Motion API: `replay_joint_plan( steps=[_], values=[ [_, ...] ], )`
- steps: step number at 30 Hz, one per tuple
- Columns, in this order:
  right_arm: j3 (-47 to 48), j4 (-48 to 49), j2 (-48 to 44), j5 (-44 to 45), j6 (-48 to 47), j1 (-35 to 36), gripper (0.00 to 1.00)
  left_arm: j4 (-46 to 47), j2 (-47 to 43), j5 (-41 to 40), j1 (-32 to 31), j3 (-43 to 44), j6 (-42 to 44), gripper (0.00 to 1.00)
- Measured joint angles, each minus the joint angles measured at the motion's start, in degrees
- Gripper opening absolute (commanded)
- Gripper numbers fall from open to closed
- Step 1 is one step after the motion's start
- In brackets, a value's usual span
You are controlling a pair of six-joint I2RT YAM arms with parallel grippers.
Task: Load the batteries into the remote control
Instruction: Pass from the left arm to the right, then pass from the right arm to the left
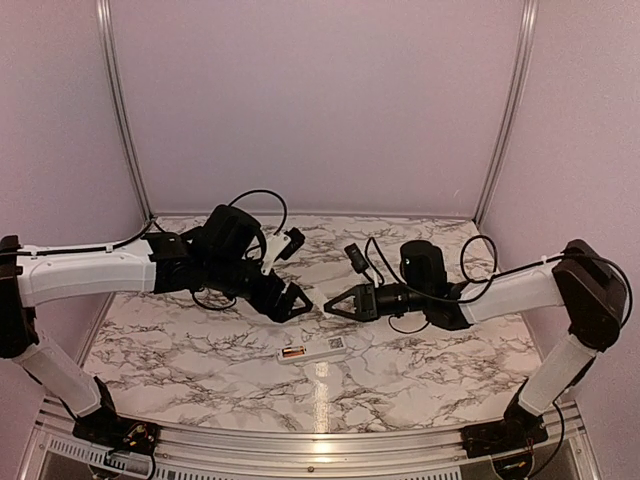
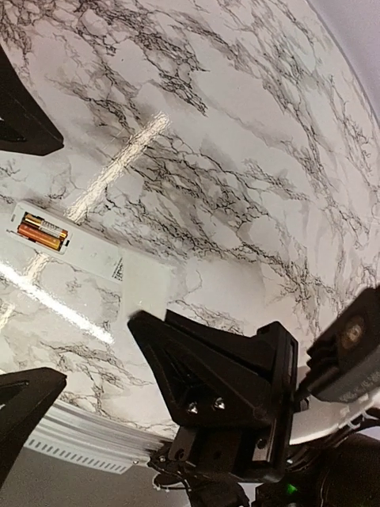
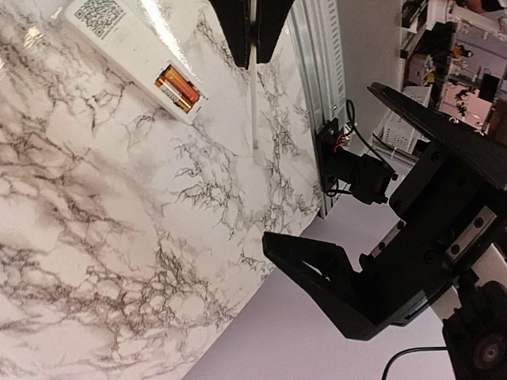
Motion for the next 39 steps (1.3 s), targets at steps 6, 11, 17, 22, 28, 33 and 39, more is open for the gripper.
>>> replay_joint_plan(
  steps=[6, 11, 17, 22, 28, 33, 39],
  values=[
    [2.32, -11.43, -12.74, 14.08, -20.31, 0.59, 0.0, 3.98, -8.02, 9.11, 5.84, -8.5, -4.35, 0.99],
    [1.95, -14.73, -18.93, 27.67, -34.51, 6.12, 0.0, 8.92, -11.91, 18.84, 10.19, -11.78, -9.29, 0.91],
    [0.24, -15.87, -19.3, 50.53, -48.28, 17.49, 0.0, 17.44, -12.24, 28.72, 11.63, -14.78, -18.8, 0.85],
    [-2.71, -11.58, -18.1, 67.89, -58.55, 24.17, 0.0, 25.79, -12.2, 33.53, 11.65, -18.4, -28.7, 0.81],
    [-3.15, -2.01, -12.04, 80.43, -71.43, 30.25, 0.0, 33.11, -9.31, 36.44, 11.67, -19.19, -37.7, 0.75],
    [-3.85, 4.98, -7.65, 86.42, -79.95, 32.92, 0.0, 36.26, -6.78, 37.75, 11.65, -19.5, -42.34, 0.66],
    [-5.68, 12.87, -6.23, 90.23, -87.84, 35.06, 0.01, 37.62, -4.13, 38.6, 11.5, -19.43, -45.4, 0.6]
  ],
)
